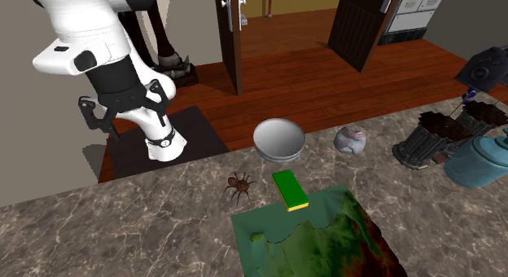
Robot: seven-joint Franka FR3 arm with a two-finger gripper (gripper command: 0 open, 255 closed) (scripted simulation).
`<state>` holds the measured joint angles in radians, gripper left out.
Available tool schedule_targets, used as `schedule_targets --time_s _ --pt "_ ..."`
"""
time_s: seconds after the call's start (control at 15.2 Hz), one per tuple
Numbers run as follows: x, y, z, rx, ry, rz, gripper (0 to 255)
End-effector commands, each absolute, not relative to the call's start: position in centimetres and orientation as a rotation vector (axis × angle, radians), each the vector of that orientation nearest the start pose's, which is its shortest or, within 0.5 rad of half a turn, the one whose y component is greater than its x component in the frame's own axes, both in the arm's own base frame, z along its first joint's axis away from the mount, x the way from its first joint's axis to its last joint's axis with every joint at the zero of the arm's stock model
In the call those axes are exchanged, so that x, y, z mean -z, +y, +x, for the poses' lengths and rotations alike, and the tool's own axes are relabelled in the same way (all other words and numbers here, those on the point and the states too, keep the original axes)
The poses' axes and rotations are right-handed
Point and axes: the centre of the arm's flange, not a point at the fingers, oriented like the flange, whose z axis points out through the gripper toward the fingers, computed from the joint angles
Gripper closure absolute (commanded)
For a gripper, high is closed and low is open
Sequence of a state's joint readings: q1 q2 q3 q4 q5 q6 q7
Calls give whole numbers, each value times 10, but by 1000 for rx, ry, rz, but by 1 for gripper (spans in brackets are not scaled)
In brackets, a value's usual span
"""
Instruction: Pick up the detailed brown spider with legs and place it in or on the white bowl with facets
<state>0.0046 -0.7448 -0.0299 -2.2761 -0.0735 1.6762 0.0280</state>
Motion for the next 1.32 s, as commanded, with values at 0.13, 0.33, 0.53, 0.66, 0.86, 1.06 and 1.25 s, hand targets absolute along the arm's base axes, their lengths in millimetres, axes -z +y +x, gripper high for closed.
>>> schedule_targets --time_s 0.13,0.33,0.53,0.66,0.86,1.06,1.25 --pt "-606 -6 343 198 117 -3173 0" --pt "-577 12 363 149 185 -3153 0" --pt "-548 30 382 100 252 -3131 0" --pt "-528 42 396 67 297 -3115 0" --pt "-499 60 415 19 362 -3090 0" --pt "-469 78 435 -28 427 -3062 0" --pt "-439 96 455 -75 490 -3032 0"
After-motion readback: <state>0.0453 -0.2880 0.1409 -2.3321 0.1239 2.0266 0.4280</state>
